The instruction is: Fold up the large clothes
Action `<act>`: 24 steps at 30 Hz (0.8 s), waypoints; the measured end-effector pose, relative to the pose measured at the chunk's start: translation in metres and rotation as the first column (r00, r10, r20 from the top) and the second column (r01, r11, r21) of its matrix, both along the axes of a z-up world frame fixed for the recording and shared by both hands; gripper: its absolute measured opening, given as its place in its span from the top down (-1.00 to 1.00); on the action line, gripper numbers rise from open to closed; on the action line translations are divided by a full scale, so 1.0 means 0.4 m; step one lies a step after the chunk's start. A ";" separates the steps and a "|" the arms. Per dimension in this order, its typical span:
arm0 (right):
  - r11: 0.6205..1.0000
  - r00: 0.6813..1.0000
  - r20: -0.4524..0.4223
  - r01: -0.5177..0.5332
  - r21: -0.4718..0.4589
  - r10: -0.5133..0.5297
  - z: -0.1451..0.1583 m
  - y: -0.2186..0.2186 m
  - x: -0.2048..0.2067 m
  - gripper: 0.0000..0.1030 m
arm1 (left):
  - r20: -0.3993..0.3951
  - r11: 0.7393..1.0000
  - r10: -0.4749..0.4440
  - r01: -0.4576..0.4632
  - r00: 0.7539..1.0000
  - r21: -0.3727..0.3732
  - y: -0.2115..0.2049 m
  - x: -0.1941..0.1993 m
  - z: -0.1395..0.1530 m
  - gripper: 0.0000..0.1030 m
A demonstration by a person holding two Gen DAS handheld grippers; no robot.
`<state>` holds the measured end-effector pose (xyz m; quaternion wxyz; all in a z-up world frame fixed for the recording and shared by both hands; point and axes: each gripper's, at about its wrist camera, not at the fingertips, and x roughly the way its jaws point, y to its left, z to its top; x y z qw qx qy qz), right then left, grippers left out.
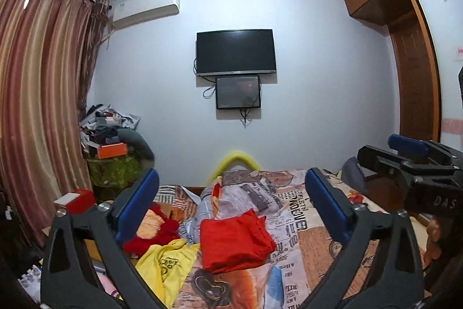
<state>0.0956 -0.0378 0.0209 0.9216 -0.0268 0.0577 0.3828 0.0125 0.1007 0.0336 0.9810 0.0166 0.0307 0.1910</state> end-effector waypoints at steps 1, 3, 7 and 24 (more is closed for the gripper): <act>1.000 1.000 0.000 0.003 -0.002 -0.003 -0.003 0.003 -0.002 -0.79 | -0.006 1.000 0.001 -0.001 1.000 0.005 -0.004 0.003 -0.003 -0.99; 1.000 1.000 -0.002 0.017 -0.001 -0.017 -0.009 0.005 -0.004 -0.90 | -0.006 1.000 0.009 -0.009 1.000 0.009 -0.011 -0.010 -0.007 -0.99; 0.998 0.998 -0.001 0.058 -0.007 -0.058 -0.018 0.008 0.002 -0.99 | -0.019 1.000 0.000 -0.001 1.000 -0.022 0.009 -0.001 -0.017 -0.99; 0.998 0.998 -0.018 0.064 -0.015 -0.065 -0.029 -0.005 -0.002 -0.99 | -0.035 0.998 0.007 -0.010 0.999 -0.067 0.028 -0.001 -0.051 -0.99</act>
